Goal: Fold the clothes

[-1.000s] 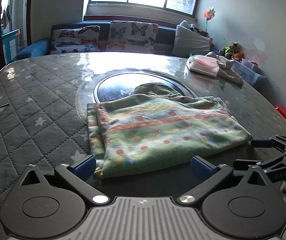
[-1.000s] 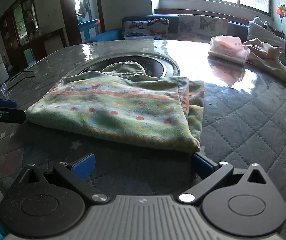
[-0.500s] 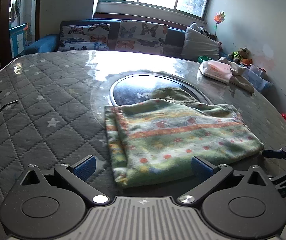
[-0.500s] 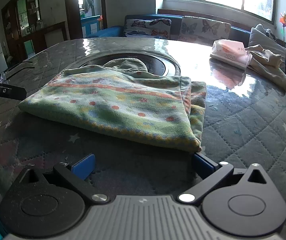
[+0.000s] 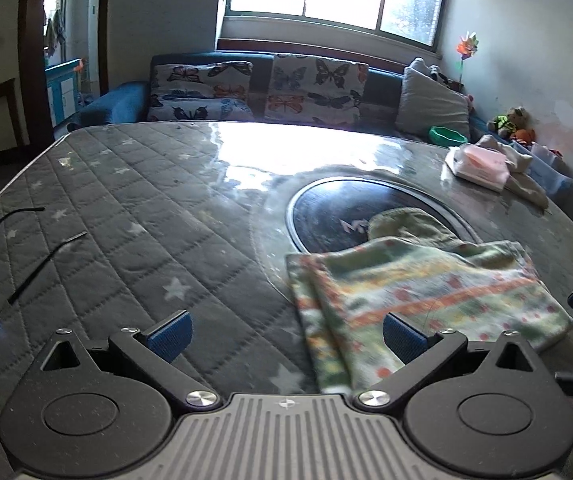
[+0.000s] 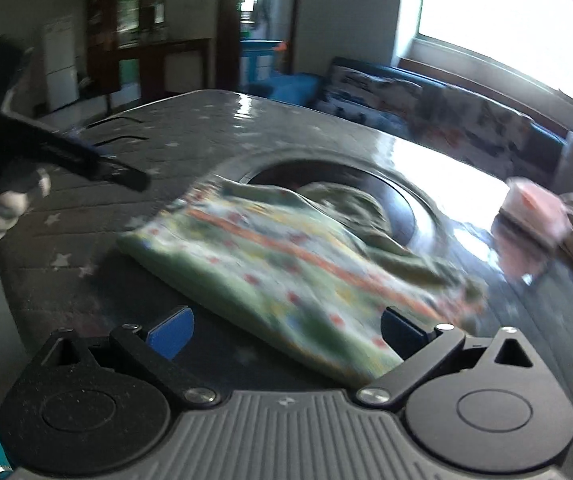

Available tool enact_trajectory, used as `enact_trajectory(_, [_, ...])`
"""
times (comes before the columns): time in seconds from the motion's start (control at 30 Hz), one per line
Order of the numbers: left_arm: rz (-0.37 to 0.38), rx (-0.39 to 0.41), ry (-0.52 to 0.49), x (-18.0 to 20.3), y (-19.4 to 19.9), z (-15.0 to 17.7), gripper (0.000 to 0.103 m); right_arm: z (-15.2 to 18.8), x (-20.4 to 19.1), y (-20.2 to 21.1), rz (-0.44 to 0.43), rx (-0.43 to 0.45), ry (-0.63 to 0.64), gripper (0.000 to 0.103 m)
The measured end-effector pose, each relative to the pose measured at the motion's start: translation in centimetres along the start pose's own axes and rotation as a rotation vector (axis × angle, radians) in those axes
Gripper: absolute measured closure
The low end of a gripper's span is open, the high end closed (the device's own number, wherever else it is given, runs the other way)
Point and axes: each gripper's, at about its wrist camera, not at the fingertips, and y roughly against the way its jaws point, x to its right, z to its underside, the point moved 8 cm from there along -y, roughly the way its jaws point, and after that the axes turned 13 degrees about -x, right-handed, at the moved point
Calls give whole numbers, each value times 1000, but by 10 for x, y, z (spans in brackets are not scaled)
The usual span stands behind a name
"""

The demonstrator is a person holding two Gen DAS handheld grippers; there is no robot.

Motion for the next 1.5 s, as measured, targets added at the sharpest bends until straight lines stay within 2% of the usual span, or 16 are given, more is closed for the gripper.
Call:
enact_trajectory(0.37, [20,-73,83,-12,-19,-11,0,-37,-60,-25,-78,-7,209,14])
enact_trajectory(0.6, [14,-95,109,-18,-24,-14,0,-47,-89,-41,-116,-6,299,28])
enact_trajectory(0.73, [21,-106,132,-22,-26,-14,0,-49,-105,-48,-116,0,358,32])
enact_trajectory(0.8, [28,-108,142,-23,-26,-14,0,-49,-112,-51,-110,0,382,42])
enact_trajectory(1.1, [70,-123,172,-20,-28,-15,0,-46,-122,-67,-60,-25,419,55])
enact_trajectory(1.3, [93,-142,198,-16,-31,-14,0,-49,-116,-67,-53,-14,386,81])
enact_trajectory(1.4, [124,-150,242,-16,-31,-13,0,-53,-111,-61,-72,6,349,86])
enact_trajectory(1.5, [178,-163,333,-17,-32,-12,0,-59,-101,-53,-108,27,277,88])
